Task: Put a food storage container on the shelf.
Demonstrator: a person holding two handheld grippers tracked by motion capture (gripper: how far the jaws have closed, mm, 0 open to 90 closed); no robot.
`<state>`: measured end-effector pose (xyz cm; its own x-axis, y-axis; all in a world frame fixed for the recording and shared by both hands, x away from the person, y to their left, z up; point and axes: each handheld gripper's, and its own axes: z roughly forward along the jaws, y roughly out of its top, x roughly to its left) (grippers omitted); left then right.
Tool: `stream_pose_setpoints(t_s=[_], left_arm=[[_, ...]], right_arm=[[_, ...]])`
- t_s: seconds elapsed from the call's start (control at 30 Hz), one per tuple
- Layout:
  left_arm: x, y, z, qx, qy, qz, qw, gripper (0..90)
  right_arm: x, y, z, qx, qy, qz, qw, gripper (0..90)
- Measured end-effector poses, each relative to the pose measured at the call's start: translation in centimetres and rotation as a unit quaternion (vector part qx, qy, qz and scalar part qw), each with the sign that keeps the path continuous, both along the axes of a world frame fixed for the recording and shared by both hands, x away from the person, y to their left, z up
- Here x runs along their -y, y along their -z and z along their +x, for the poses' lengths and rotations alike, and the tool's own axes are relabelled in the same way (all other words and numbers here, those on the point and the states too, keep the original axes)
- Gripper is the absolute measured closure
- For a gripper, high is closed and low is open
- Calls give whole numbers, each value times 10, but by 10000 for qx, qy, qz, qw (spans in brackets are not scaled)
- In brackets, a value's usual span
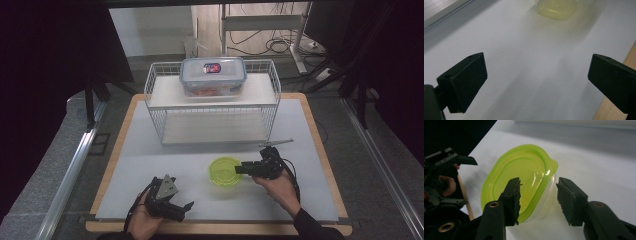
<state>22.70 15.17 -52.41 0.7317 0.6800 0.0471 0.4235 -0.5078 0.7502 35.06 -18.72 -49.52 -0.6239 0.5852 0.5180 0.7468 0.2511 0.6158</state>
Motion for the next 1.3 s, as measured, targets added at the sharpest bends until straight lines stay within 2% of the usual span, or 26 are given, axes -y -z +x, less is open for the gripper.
stream_pose_setpoints(t_s=[0.1,0.13,0.2,0.33,0.43,0.47,0.7,0.83,1.13,1.3], left_arm=[[1,0,0,-6,13,12,10000,24],[1,0,0,-8,14,12,10000,24],[1,1,0,-13,25,14,10000,25],[2,1,0,-18,41,42,10000,25],[2,1,0,-7,48,40,10000,25],[2,1,0,-9,50,45,10000,26],[3,1,-1,-14,64,63,10000,27],[2,1,-1,7,51,51,10000,27],[2,0,-1,23,36,37,10000,28],[2,0,0,25,39,41,10000,28]], right_arm=[[-1,3,3,-144,-30,51,9999,580],[0,6,6,-356,-65,232,9991,612],[0,7,7,-447,-53,288,9986,625],[3,11,13,-828,-26,572,9949,679],[6,13,14,-953,18,675,9932,743],[6,12,14,-924,29,605,9939,753],[2,8,12,-898,-39,541,9945,812],[-2,2,10,-758,-63,468,9960,816],[3,-14,11,-651,-42,750,9951,817],[5,-29,13,-503,-31,793,9956,817]])
